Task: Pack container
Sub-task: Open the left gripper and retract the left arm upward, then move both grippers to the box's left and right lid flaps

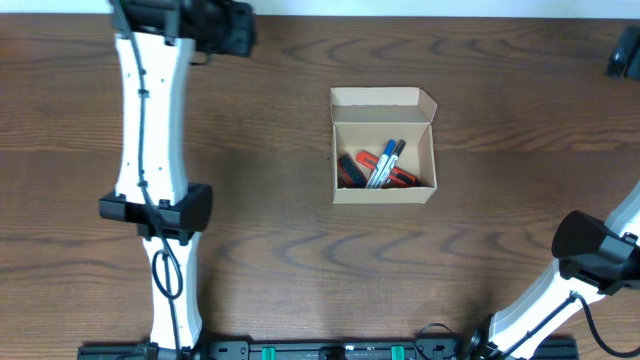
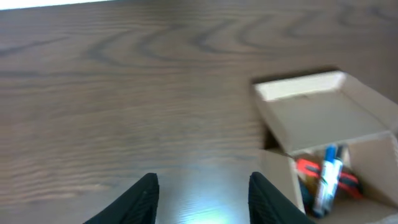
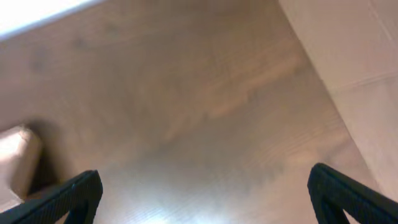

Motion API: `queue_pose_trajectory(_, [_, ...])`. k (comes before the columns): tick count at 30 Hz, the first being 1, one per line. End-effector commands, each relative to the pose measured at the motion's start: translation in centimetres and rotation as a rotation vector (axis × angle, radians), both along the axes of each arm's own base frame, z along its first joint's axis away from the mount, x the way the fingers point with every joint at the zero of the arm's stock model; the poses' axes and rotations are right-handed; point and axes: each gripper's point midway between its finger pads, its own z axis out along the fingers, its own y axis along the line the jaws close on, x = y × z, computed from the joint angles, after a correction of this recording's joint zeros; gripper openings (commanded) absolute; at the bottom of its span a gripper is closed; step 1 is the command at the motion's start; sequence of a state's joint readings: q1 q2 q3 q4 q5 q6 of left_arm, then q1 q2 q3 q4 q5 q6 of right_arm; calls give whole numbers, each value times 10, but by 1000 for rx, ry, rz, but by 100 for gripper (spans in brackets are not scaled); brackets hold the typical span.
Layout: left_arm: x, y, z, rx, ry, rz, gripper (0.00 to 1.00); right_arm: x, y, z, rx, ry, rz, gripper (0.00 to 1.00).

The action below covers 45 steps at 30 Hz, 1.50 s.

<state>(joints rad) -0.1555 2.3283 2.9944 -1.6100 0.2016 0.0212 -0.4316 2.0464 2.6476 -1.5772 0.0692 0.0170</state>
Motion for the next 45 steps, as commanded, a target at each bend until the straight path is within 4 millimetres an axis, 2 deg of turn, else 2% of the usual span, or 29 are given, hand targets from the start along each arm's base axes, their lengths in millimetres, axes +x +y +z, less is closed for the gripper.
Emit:
queue_pose_trajectory(1, [-12,22,6,-28,33,72,45,13,25,14,145,-122,30,99])
queue_pose_trajectory(4, [-10,20,-3,-120,87,70,43,35,49,28,267,-240,120,99])
queue_pose_trajectory(6, [-10,11,-12,-189,136,50,41,45,62,37,329,-296,178,99])
queue_pose_trajectory(7, [-10,8,-19,-206,164,43,39,49,67,38,349,-309,201,96])
queue_pose_trajectory(8, [-10,8,-29,-203,196,47,34,52,68,34,351,-304,204,88])
queue_pose_trajectory(10, [-9,6,-47,-197,247,49,31,57,68,20,352,-264,195,99])
queue_pose_trajectory(15, [1,-7,-81,-234,308,24,23,75,79,-42,405,-123,225,99])
queue_pose_trajectory(16, [4,-10,-85,-254,311,17,17,80,82,-58,425,-94,228,91])
queue_pose_trajectory(17, [6,-16,-89,-284,319,10,11,84,87,-73,454,-66,236,70])
queue_pose_trajectory(18, [8,-20,-94,-313,330,9,6,87,92,-87,480,-42,243,55])
queue_pose_trajectory(19, [8,-24,-99,-341,345,10,6,90,96,-99,510,-23,249,30])
queue_pose_trajectory(20, [8,-27,-104,-361,361,11,6,92,101,-110,543,-7,252,17])
queue_pose_trajectory(22, [6,-31,-120,-387,408,24,6,96,111,-133,629,23,229,2])
queue_pose_trajectory(26, [-4,-35,-146,-416,492,34,6,101,127,-164,742,50,231,2])
queue_pose_trajectory(29, [-7,-37,-158,-432,521,37,6,101,132,-183,783,83,205,2])
queue_pose_trajectory(35, [-8,-54,-165,-555,555,21,6,103,164,-208,928,104,258,2])
queue_pose_trajectory(38, [-9,-56,-171,-576,578,39,6,104,180,-222,962,122,283,2])
queue_pose_trajectory(45, [-13,-66,-180,-656,617,34,6,106,217,-239,1078,142,325,1])
